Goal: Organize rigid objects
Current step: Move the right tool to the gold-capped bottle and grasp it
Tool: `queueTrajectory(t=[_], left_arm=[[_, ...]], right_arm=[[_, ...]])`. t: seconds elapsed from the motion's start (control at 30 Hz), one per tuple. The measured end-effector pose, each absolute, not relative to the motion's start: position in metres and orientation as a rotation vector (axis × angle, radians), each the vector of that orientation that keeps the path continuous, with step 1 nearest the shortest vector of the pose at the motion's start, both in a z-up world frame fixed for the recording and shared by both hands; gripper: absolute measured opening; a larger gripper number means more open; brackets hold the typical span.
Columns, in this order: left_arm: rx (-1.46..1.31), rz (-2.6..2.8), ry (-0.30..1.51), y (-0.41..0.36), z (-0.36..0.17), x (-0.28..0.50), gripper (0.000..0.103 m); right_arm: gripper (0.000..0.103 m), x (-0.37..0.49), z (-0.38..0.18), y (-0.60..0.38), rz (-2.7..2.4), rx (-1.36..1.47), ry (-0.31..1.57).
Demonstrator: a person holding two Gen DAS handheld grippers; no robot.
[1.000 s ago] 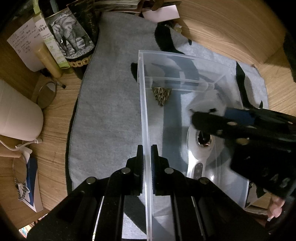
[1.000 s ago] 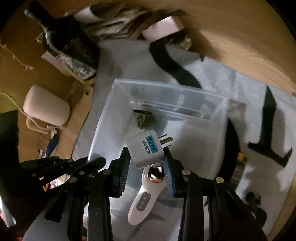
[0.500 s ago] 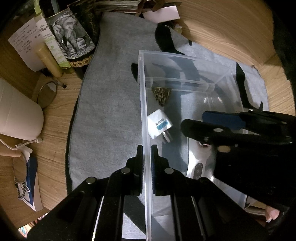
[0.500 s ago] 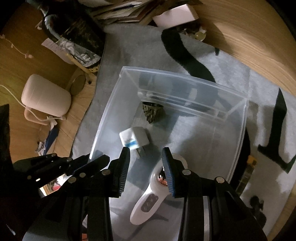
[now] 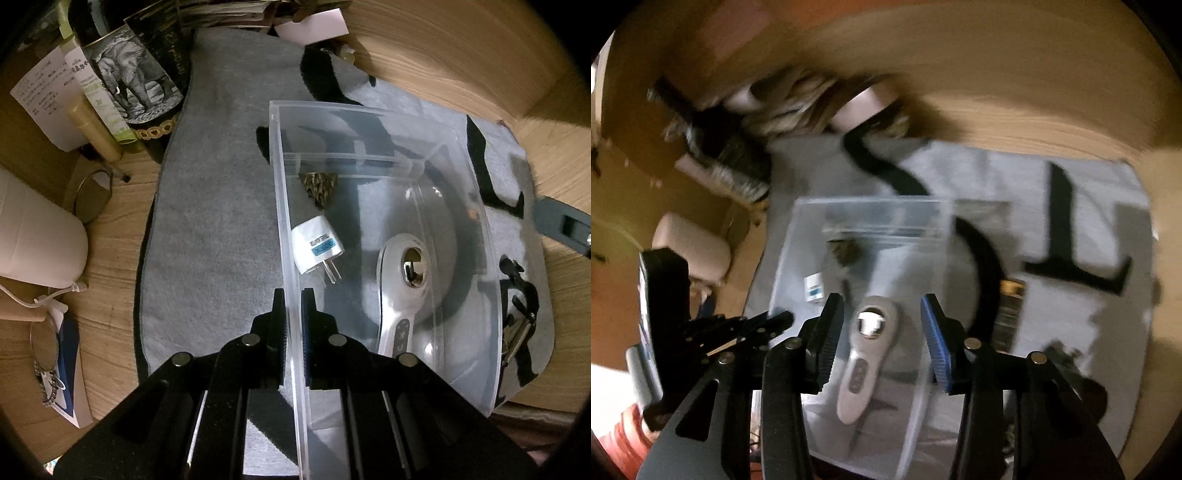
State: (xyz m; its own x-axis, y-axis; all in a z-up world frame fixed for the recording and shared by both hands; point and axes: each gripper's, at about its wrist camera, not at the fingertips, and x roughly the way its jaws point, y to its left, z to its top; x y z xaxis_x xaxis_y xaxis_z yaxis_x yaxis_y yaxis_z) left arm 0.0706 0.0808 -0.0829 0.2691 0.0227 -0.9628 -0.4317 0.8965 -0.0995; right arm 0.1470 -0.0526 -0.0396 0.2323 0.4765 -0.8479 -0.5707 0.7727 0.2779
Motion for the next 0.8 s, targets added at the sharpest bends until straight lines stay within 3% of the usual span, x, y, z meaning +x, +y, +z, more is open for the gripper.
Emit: queueTrajectory(t=[0.37, 0.8], left_arm=[[-0.379, 0.32, 1.275, 0.079, -0.082, 0.07, 0.006], [-0.4, 0.354, 1.285, 0.08, -0.084, 0.072, 0.006]], right_arm=[[0.041, 0.17, -0.052, -0.144, 0.502, 0.078, 1.171], [0.041, 0.206, -0.121, -0.122, 0.487, 0.009, 1.306]])
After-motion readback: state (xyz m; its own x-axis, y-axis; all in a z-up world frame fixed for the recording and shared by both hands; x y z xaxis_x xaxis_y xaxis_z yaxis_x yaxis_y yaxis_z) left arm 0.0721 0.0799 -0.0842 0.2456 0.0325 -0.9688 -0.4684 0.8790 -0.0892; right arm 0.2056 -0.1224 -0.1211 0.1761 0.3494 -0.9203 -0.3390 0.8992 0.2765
